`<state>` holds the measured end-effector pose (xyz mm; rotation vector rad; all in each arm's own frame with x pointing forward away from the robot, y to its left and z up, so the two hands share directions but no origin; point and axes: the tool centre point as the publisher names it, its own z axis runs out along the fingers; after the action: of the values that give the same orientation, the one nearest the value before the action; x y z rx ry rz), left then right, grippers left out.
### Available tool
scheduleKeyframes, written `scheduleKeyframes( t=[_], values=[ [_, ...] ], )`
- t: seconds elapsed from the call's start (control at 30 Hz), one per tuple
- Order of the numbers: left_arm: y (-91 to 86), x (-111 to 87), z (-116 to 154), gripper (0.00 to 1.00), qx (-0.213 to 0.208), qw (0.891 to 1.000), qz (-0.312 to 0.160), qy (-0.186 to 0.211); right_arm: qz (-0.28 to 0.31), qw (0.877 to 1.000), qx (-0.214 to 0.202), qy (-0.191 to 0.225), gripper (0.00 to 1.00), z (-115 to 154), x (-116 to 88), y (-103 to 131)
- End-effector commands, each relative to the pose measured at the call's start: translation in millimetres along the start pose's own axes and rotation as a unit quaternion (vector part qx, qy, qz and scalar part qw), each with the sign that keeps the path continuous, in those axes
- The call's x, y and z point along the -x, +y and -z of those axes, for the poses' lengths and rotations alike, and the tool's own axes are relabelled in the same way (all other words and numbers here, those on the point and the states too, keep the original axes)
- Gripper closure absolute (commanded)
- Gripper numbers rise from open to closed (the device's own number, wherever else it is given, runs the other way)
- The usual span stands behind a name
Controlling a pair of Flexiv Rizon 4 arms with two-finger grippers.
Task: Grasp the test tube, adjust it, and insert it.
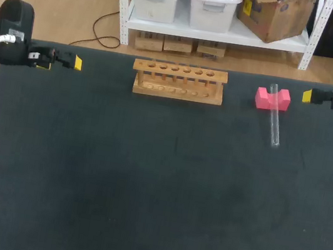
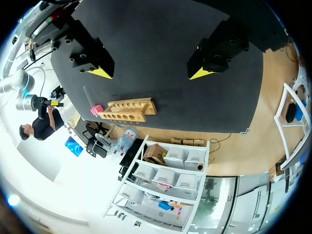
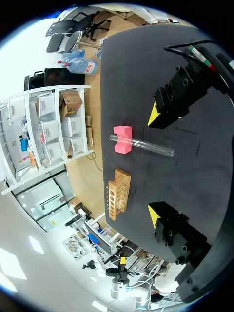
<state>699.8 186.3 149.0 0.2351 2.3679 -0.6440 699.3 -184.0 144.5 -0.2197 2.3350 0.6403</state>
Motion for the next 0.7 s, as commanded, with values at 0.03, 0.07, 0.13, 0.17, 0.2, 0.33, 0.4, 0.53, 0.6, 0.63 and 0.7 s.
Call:
scheduleKeyframes(
  t=[0.03,0.07,0.13,0.17,0.2,0.33,0.4,0.53,0.6,0.63,0.7],
  values=[
    [-1.7,0.9,0.1,0.0,0.004,1.0,0.001,0.003,0.0,1.0,-0.005,0.0,0.0,1.1,-0.3,2.1],
    [-1.7,0.9,0.1,0.0,0.004,1.0,0.001,0.003,0.0,1.0,-0.005,0.0,0.0,1.1,-0.3,2.1],
    [-1.7,0.9,0.1,0.0,0.004,1.0,0.001,0.003,0.0,1.0,-0.005,0.0,0.0,1.1,-0.3,2.1],
    [-1.7,0.9,0.1,0.0,0.004,1.0,0.001,0.003,0.0,1.0,-0.005,0.0,0.0,1.1,-0.3,2.1],
    [-1.7,0.9,0.1,0.0,0.004,1.0,0.001,0.003,0.0,1.0,-0.005,0.0,0.0,1.1,-0.3,2.1],
    [-1.7,0.9,0.1,0.0,0.004,1.0,0.001,0.003,0.0,1.0,-0.005,0.0,0.0,1.1,-0.3,2.1],
    [-1.7,0.9,0.1,0.0,0.004,1.0,0.001,0.003,0.0,1.0,-0.005,0.0,0.0,1.1,-0.3,2.1],
    [0.6,2.3,-1.8,0.0,-0.006,1.0,-0.016,-0.001,0.0,1.0,-0.005,0.0,0.0,1.1,-0.3,2.1],
    [2.1,4.3,-2.3,0.0,-0.025,0.999,-0.037,-0.007,0.0,1.0,-0.005,0.0,0.0,1.1,-0.3,2.1],
    [3.3,5.7,-2.7,0.0,-0.033,0.998,-0.048,-0.008,0.0,1.0,-0.005,0.0,0.0,1.1,-0.3,2.1],
    [6.2,9.4,-3.5,0.0,-0.05,0.996,-0.074,-0.014,0.0,1.0,-0.005,0.0,0.0,1.1,-0.3,2.1]
  ],
)
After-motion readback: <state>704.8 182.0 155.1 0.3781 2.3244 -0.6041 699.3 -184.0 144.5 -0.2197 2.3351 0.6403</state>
